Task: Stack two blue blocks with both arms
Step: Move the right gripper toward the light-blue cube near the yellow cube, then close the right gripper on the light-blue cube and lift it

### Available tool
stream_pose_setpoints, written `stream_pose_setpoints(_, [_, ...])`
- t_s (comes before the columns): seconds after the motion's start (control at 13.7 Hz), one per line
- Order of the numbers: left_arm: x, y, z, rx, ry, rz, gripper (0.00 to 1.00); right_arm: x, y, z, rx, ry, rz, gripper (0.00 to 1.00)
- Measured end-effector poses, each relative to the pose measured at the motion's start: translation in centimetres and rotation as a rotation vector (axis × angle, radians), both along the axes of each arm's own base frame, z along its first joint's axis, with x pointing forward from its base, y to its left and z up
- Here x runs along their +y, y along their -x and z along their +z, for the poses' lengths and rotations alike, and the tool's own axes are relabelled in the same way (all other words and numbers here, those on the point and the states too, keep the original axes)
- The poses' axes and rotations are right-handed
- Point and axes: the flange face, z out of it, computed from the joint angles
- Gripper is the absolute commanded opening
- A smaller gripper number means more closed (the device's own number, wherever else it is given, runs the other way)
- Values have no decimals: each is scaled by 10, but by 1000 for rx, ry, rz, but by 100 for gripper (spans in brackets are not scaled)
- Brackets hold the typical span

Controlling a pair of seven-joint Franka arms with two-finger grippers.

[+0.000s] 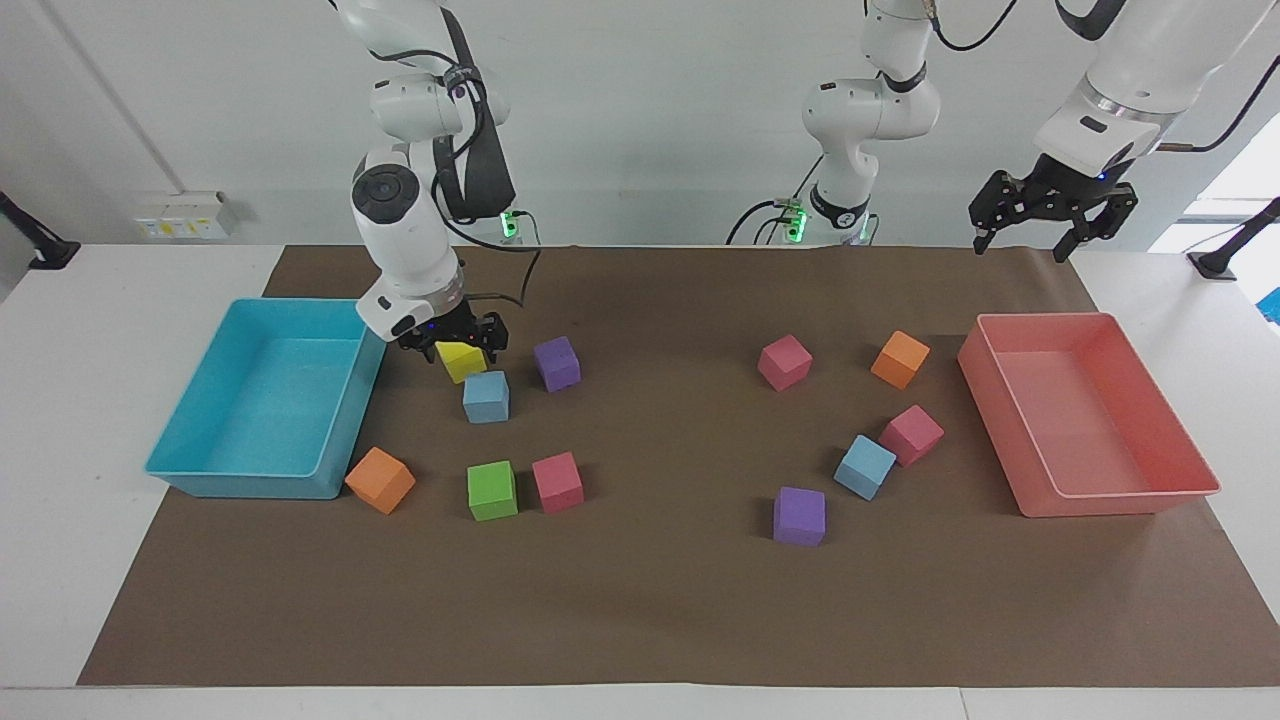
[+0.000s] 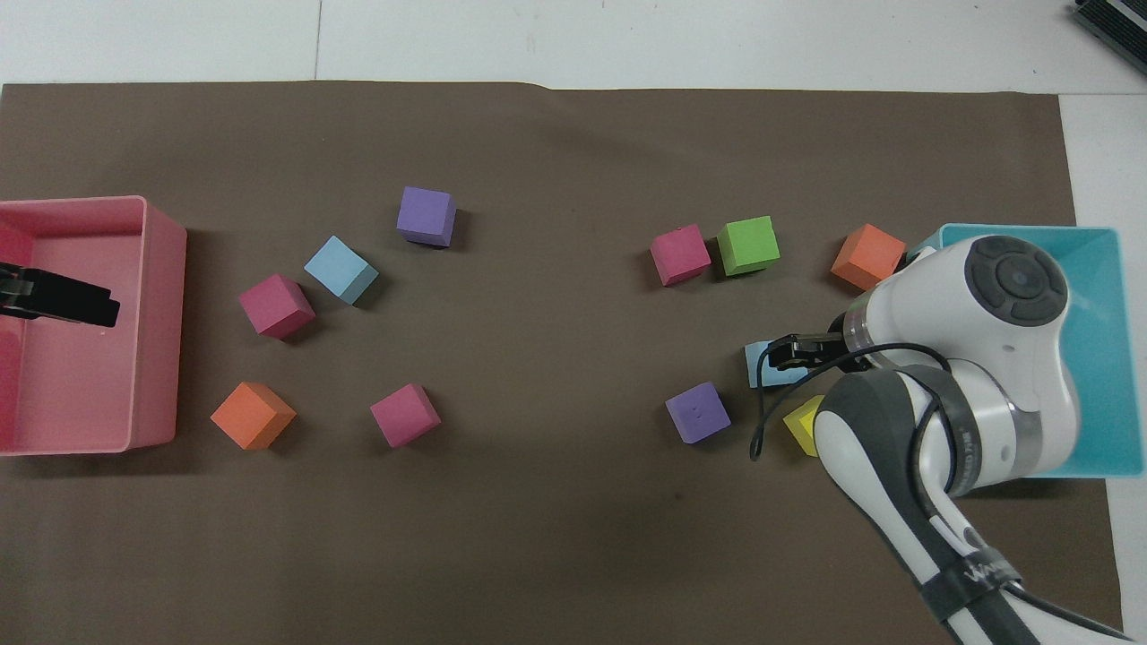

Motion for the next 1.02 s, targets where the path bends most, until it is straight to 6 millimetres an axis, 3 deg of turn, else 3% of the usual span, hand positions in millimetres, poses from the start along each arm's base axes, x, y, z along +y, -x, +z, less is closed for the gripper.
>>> stream_pose_setpoints(0.51, [-1, 0, 0, 0, 0, -3, 100, 18, -2, -42, -19, -4, 30, 100])
stream_pose_setpoints(0.8, [-1, 0, 0, 0, 0, -3, 100, 16, 6, -73, -27, -5, 31, 100])
stream_pose_setpoints(1.02, [-1, 0, 0, 0, 0, -3, 100, 15, 13, -85, -7, -1, 32, 100])
